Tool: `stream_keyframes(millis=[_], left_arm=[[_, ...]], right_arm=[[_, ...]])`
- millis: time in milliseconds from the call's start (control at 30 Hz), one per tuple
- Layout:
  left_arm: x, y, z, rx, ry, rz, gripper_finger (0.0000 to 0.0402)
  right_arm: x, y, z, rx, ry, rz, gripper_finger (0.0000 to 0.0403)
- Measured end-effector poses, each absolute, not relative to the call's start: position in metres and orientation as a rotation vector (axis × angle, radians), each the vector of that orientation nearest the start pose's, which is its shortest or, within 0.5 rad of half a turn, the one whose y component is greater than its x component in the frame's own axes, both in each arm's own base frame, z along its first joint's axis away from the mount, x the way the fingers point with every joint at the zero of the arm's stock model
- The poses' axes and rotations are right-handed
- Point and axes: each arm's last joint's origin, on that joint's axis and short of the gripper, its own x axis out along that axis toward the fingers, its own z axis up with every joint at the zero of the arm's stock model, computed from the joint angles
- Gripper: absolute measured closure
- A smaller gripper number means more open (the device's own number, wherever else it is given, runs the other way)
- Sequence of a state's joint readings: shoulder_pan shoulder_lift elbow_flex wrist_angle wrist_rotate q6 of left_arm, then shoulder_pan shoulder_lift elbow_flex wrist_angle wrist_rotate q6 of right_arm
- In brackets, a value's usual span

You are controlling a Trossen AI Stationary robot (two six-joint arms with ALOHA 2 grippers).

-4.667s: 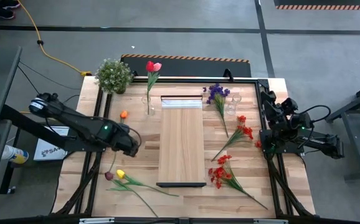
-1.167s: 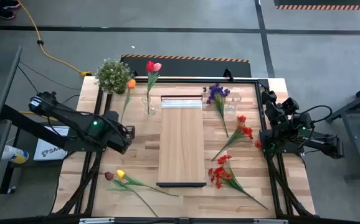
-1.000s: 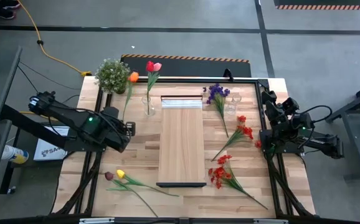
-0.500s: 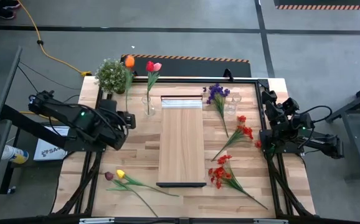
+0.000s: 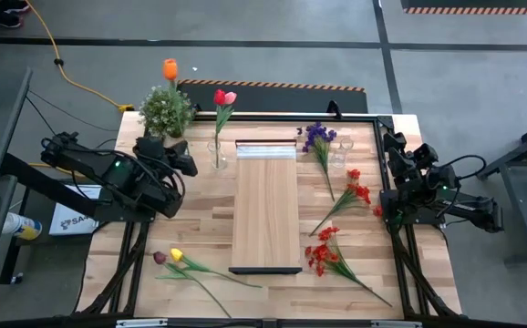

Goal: Pick and place flowers into a vace then onto a shelf
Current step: Put the orange flower into the left transparent vase

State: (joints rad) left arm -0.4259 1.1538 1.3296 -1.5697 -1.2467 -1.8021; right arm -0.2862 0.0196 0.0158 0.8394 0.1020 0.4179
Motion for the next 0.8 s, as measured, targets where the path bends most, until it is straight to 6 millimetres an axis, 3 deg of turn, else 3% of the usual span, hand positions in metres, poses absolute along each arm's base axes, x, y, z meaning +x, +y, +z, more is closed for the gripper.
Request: stream_keyframes(millis=[533,800], left_arm=[[0.1555,-0.0388,0.3804,-0.379,-0.237,1.127,0.0382],[0.1551,-0.0386,0.3805,-0.36,-0.235,1.128,0.0382]], right_arm=[[0.0623,-0.022,0.2393,0.318,-0.903,-0.201,0.0132],[0.0623,-0.022,0.2393,0.318,-0.903,-0.201,0.0131]])
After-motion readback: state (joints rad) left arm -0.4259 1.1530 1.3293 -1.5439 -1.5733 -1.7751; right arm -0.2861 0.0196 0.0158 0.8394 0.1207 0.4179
